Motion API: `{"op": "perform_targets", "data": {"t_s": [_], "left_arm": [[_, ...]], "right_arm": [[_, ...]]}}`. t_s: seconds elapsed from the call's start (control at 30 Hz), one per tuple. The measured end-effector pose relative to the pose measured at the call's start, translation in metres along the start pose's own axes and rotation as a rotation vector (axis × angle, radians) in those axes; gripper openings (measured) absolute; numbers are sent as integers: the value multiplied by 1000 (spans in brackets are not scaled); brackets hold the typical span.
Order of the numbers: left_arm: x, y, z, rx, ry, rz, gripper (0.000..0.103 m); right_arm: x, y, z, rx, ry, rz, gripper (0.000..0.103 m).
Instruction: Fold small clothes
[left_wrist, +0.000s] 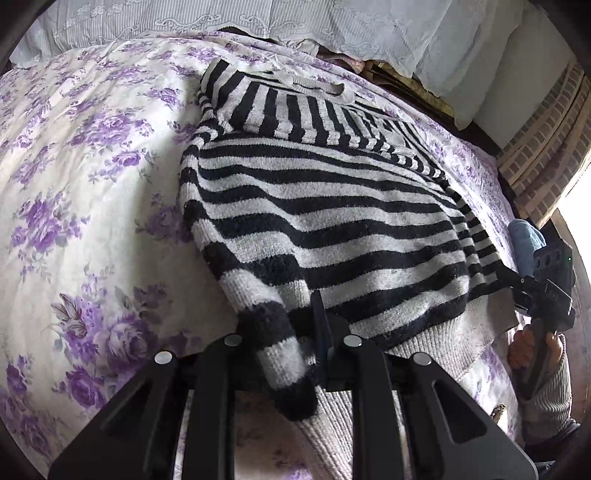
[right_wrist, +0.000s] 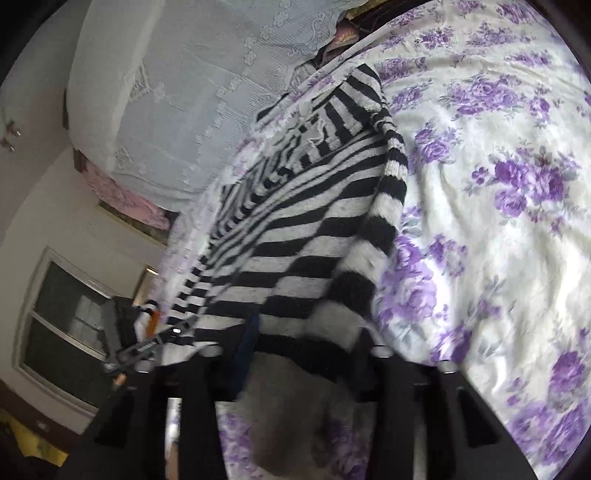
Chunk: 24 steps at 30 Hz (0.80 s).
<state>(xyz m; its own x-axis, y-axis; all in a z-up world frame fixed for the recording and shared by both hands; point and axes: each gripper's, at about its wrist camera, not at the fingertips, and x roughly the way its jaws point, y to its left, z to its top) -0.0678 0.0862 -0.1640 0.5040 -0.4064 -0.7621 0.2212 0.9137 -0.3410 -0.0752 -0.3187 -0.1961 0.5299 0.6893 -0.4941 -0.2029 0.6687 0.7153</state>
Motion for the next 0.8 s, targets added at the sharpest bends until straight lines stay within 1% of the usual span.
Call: {"op": "perform_targets", "data": {"t_s": [0.03,0.2,0.33,0.47,0.57,0.67,0.8], "left_arm": [[-2,-1,0,4,-8,-2,16],[-13,-6,7,25,-52,-13,13],[-23,-8,22,23,-89,-49,13],[-36,-13,47,37,-153,-42,13],[-40,-13,65,35,-177,-42,13],[-39,-14,84,40,-198,-27,13],[-35,-14,105,33,-212,-30,13]], "right_arm": [[-1,1,-1,-5,-3,3,14],[-8,19,-1,-86,-41,-24,12],[-17,34,21,-133,-79,18,11],[-18,50,47,-171,-126,45,11],[-15,53,62,-171,-152,58,11],[-11,50,79,-143,-180,82,11],[-4,46,102,-111,-210,100,11]]}}
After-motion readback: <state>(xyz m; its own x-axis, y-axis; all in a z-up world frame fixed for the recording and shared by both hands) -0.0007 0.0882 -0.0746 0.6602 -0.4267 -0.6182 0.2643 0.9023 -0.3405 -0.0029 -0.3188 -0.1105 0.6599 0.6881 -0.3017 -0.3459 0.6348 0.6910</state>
